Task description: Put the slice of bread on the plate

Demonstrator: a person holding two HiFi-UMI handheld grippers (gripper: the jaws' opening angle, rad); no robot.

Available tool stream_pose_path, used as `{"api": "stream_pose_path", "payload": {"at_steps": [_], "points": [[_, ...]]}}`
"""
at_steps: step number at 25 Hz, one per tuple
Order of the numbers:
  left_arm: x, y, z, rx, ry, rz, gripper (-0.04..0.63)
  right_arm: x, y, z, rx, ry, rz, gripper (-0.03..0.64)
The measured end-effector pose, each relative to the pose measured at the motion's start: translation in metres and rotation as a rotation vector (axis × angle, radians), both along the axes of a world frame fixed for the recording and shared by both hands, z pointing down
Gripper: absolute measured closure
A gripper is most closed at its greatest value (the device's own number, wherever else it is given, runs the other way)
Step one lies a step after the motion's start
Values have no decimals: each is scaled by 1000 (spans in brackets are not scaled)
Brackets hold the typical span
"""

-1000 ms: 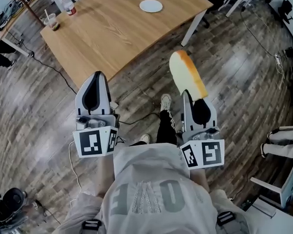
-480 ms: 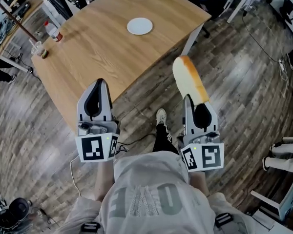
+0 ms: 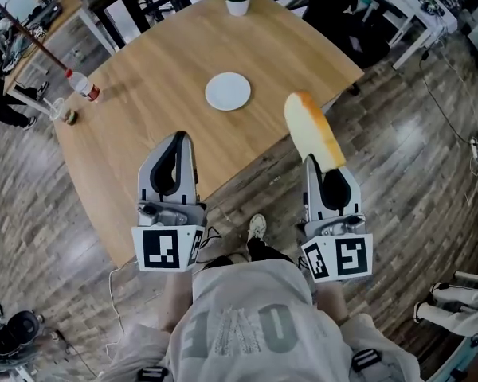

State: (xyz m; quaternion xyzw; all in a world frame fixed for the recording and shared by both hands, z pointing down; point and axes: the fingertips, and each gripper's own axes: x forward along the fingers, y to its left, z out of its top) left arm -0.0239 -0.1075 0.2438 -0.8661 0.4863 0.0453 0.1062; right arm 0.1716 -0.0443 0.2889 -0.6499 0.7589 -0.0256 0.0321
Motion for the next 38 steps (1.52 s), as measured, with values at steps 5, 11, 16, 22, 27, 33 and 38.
{"api": "stream_pose_path", "payload": {"at_steps": [5,11,16,22,27,33,38], "points": [[9,-27,-1,0,3,-35,586,17,-36,2,-9,-2,-28,526],[12,-52,-11,26,1,-53,586,19,-54,-3,15,-8,-46,526],[18,-75,-17,48,14,-40,586,29,-72,-8,25,7,-22,526],[20,-103,-16,57,-2,-56,586,29,-103,-10,25,16,-22,526],[21,-123,-15,45,10,-69,586,18,-128,-15,38,16,-60,526],[19,-139,-11,32,6,-81,586,5,-158,-16,47,79,-96,526],[15,-148,-2,1,-2,-93,586,-9,-186,-11,58,398,-66,526]]}}
